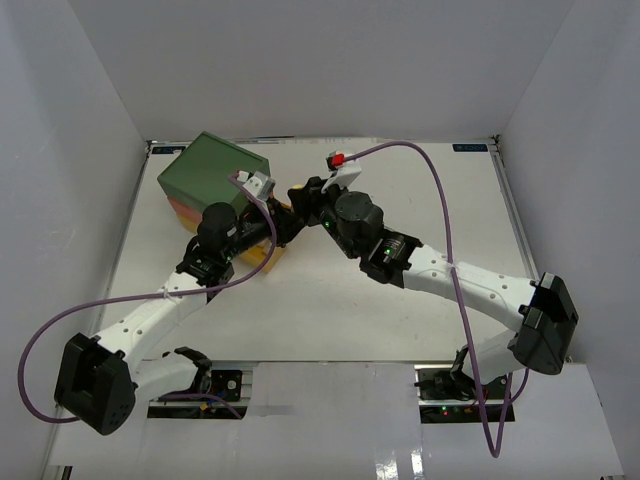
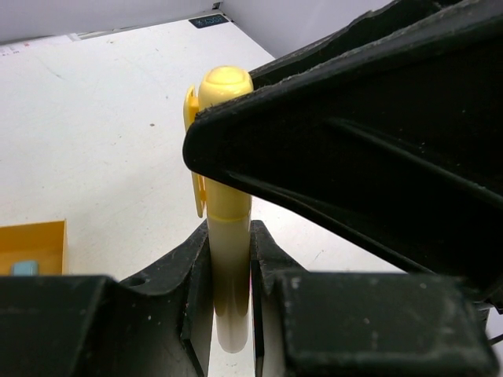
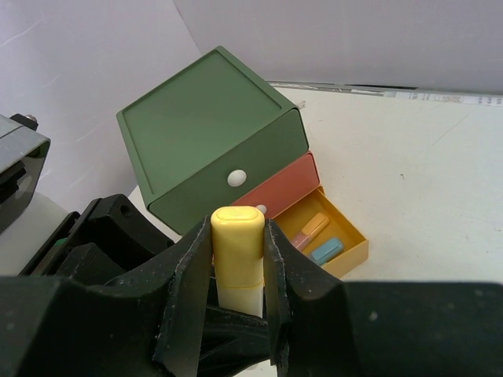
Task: Sort the stationery into containers
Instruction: Close the pen cap on the pen, then place the pen in the drawer.
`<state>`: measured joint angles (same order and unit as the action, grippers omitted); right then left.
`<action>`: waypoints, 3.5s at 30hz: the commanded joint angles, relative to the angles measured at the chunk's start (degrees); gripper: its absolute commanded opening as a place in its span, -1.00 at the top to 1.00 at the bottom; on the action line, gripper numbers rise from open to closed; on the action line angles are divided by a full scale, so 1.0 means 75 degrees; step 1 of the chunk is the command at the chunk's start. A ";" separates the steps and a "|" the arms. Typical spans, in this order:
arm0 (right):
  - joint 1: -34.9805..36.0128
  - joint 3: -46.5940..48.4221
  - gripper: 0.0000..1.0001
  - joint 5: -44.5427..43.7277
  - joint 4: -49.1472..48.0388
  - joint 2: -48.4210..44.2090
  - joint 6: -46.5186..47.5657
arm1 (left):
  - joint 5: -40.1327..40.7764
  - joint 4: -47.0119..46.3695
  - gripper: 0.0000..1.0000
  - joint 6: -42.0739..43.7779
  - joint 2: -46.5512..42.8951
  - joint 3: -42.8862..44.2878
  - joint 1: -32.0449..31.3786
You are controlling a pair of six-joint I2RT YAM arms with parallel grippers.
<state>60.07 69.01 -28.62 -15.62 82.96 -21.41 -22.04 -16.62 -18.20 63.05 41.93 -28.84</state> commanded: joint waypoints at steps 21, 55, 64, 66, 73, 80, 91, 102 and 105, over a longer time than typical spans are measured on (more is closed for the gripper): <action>0.0228 -0.0694 0.85 0.0558 0.1637 -0.0022 -0.0321 | 0.0548 -0.2307 1.00 0.0188 0.0476 0.1592 0.0037; 0.0287 -0.1385 0.85 0.1074 0.2071 0.0060 -0.0837 | 0.0853 -0.2987 1.00 0.0117 0.1191 0.2424 0.0060; 0.0264 -0.1327 0.85 0.0641 0.2012 -0.0256 -0.0673 | 0.0256 -0.2215 1.00 0.0223 0.1075 0.1688 0.0060; 0.0264 -0.1304 0.85 0.0535 0.1930 -0.0315 -0.0626 | -0.0001 -0.1770 1.00 0.0142 0.0888 0.1337 0.0037; 0.0275 -0.0999 0.67 0.0266 0.1743 -0.0186 -0.0521 | -0.0178 -0.0831 1.00 -0.0210 0.0266 0.0035 -0.0244; 0.0217 -0.0507 0.23 -0.0062 0.1625 -0.0128 -0.0380 | -0.0213 -0.0421 1.00 -0.0468 0.0137 -0.0329 -0.0373; -0.0204 0.0419 -0.44 -0.0063 0.1403 0.0001 0.0007 | -0.0331 -0.0186 1.00 -0.0609 0.0195 -0.0435 -0.0444; -0.1235 0.0865 -0.82 -0.0168 0.1250 -0.0408 0.0452 | 0.0184 0.0902 1.00 -0.0551 0.0371 -0.0131 -0.0526; -0.1995 0.0351 -0.90 0.0007 0.1238 -0.0840 0.0511 | 0.0839 0.2072 1.00 -0.0142 0.0371 0.0371 -0.0514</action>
<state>49.32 73.36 -28.23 -4.54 81.41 -18.92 -20.99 -8.91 -21.69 66.54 39.94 -32.51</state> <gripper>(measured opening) 0.955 0.290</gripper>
